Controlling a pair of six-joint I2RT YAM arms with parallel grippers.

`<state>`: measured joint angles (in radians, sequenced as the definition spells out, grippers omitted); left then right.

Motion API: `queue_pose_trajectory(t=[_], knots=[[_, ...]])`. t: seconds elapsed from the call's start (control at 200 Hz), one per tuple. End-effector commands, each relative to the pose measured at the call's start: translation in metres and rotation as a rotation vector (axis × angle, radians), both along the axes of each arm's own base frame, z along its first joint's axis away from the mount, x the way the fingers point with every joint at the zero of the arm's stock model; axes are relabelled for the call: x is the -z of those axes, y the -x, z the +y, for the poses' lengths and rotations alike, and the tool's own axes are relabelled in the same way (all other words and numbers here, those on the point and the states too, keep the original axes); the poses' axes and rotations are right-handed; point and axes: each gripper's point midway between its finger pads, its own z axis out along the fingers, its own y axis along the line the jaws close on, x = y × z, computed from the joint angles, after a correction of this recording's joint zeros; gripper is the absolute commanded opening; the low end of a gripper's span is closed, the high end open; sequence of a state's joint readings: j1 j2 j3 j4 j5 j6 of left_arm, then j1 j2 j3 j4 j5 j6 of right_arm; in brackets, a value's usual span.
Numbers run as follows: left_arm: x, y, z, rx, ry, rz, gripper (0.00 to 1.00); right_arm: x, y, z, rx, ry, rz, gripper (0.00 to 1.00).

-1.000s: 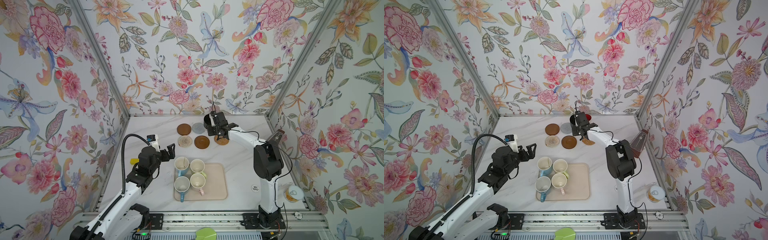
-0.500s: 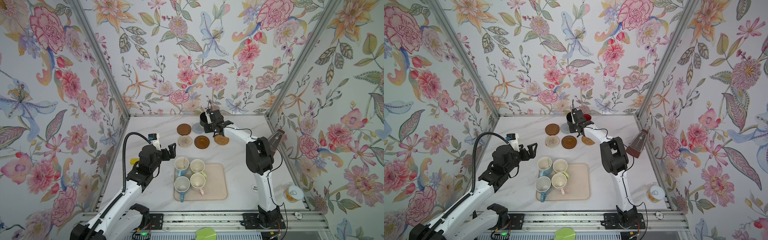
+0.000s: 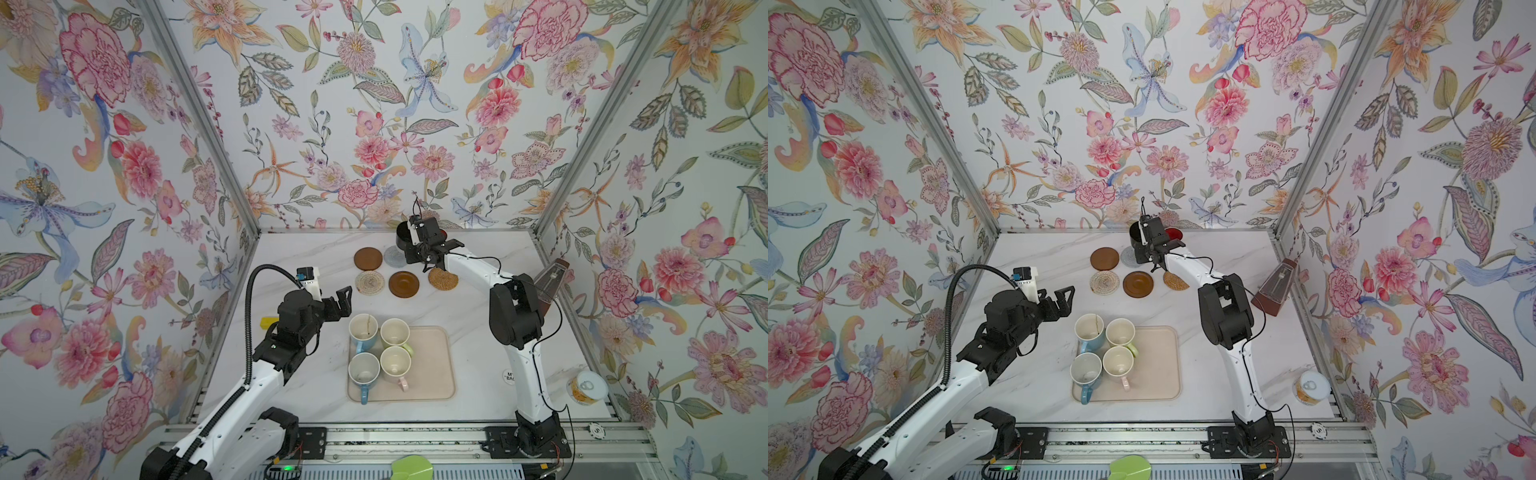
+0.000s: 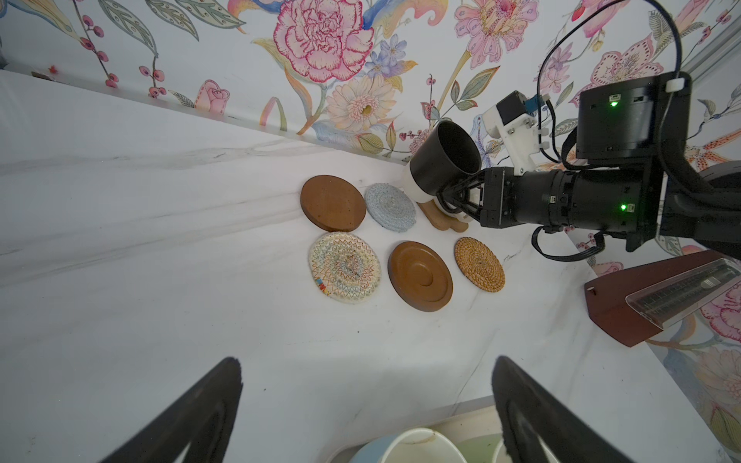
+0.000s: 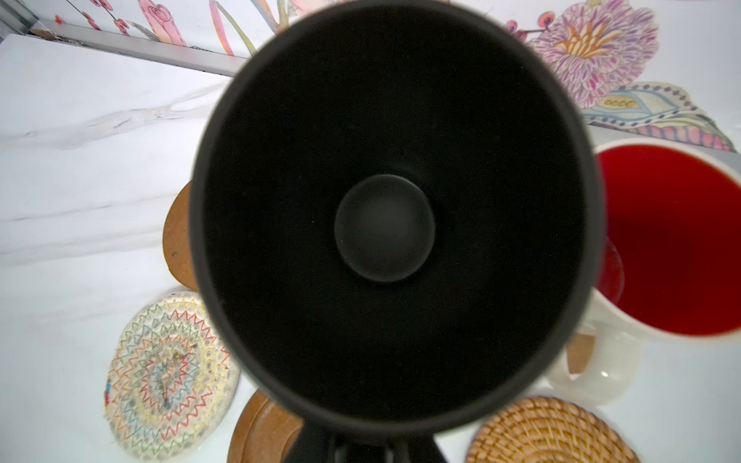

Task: Place cups on coasters
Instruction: Place the cup on the coaster.

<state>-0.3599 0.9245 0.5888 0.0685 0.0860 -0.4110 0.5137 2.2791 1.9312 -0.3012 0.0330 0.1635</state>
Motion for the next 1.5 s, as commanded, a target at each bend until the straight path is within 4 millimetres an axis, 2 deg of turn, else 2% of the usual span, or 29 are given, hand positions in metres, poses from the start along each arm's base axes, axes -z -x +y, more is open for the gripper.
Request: queue_pose_trajectory(t=[0.0, 0.34, 1.496], knots=[[-0.011, -0.002, 0.006, -0.023, -0.016, -0.028, 0.99, -0.023, -0.009, 0.019, -0.031, -0.036, -0.079, 0.00], [-0.010, 0.000, 0.009, -0.033, -0.020, -0.027, 0.99, -0.017, -0.007, 0.028, -0.051, -0.031, -0.068, 0.00], [-0.003, -0.006, 0.006, -0.027, -0.035, -0.010, 0.99, 0.008, -0.016, 0.027, -0.047, 0.002, -0.036, 0.00]])
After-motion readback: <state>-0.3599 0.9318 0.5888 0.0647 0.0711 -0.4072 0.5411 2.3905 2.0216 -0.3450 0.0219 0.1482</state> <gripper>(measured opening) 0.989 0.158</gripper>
